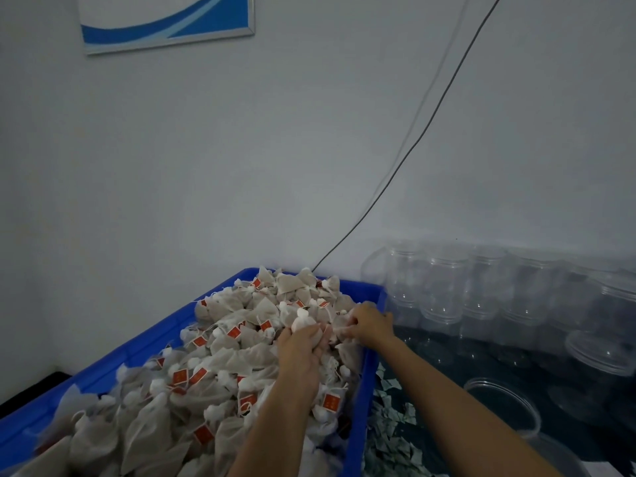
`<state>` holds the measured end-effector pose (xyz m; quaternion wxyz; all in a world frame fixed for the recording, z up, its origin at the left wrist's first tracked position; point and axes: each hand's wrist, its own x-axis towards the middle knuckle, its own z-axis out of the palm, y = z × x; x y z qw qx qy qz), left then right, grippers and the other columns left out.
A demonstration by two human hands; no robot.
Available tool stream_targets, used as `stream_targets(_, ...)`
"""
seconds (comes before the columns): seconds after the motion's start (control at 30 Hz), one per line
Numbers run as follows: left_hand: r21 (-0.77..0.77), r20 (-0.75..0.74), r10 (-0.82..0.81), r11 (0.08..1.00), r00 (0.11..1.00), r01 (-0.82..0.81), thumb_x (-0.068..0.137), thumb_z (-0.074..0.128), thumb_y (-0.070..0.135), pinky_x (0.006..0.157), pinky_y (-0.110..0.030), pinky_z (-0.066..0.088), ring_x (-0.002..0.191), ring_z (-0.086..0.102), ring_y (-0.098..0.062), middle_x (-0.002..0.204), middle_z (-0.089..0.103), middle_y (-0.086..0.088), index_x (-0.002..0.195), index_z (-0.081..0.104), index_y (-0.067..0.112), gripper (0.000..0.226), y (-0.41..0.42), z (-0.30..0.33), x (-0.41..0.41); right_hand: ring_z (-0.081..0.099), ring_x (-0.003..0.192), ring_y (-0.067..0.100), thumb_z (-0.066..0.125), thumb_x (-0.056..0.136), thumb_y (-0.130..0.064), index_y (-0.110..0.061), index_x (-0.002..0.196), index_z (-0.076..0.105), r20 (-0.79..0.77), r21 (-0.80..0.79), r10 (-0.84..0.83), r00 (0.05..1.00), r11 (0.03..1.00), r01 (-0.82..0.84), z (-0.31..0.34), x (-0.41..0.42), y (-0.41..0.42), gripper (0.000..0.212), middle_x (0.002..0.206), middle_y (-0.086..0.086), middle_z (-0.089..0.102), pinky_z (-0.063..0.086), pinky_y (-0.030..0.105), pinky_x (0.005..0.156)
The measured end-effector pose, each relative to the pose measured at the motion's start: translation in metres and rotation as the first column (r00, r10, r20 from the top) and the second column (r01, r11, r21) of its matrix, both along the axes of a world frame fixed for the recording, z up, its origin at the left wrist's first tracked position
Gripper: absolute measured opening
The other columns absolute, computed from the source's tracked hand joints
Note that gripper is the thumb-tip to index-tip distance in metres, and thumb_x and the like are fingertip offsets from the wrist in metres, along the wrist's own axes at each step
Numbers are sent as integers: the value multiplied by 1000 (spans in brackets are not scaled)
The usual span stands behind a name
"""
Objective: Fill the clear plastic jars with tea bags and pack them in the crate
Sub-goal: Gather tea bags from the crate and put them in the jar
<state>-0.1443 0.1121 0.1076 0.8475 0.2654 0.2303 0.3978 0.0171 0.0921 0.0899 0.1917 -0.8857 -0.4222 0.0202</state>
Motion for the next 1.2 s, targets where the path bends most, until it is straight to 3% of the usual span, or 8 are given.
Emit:
stream_targets(0.27,106,-127,46,994,991,-32,86,60,-10,76,-30,53,87,61,-22,105,58,-15,136,42,0,54,10,-3,-1,61,69,6,75,81,-19,-16,78,70,-47,507,234,971,843,-179,41,-22,-9,7,73,-9,66,54,30,73)
stream_targets(0.5,-80,158,-247,962,956,262,86,51,60,75,-41,56,103,64,-30,118,65,-16,120,61,8,63,8,5,-5,63,74,1,77,78,-9,-18,77,71,-137,548,659,739,672,-498,65,-60,-18,10,75,-10,69,50,16,72)
stream_targets(0.6,-124,206,-240,955,949,269,86,63,30,70,-36,58,96,65,-26,110,68,-16,118,62,6,40,7,5,-8,65,76,3,67,88,-12,-18,80,70,-222,619,716,661,628,-472,54,-63,-20,11,81,-6,70,52,17,71)
stream_targets(0.7,-92,125,-166,980,978,178,80,66,1,54,-27,57,81,63,-22,99,65,-17,112,59,3,33,9,2,-7,65,81,9,57,95,-13,-19,84,67,-284,728,518,807,664,-170,43,-53,-18,16,85,-6,69,53,26,76)
stream_targets(0.83,167,-126,-77,981,989,97,81,64,-10,61,-33,52,79,63,-23,95,65,-15,115,59,6,38,10,-8,-3,60,100,23,55,94,-23,-9,103,61,-33,171,167,985,972,-159,25,-35,-21,18,104,6,64,49,38,88)
stream_targets(0.97,281,-173,-36,956,984,84,79,66,-12,60,-30,52,78,64,-22,91,66,-12,116,60,5,40,8,-11,-1,32,137,33,50,91,-49,-22,132,50,83,-365,178,981,921,-136,9,-31,-22,49,142,7,44,16,63,112)
stream_targets(1.07,306,-167,-24,949,986,75,79,67,-10,64,-32,52,83,64,-22,96,67,-13,119,59,5,43,10,-12,-1,35,136,32,48,94,-44,-19,130,54,75,-392,157,985,913,-116,5,-28,-18,44,138,9,50,2,68,112)
stream_targets(1.2,328,-229,23,943,973,55,81,69,-5,71,-36,54,91,66,-27,105,67,-16,122,59,5,44,11,-14,1,57,111,22,60,92,-28,-13,104,66,121,-253,168,978,958,-133,10,-28,-18,21,110,4,66,17,57,115)
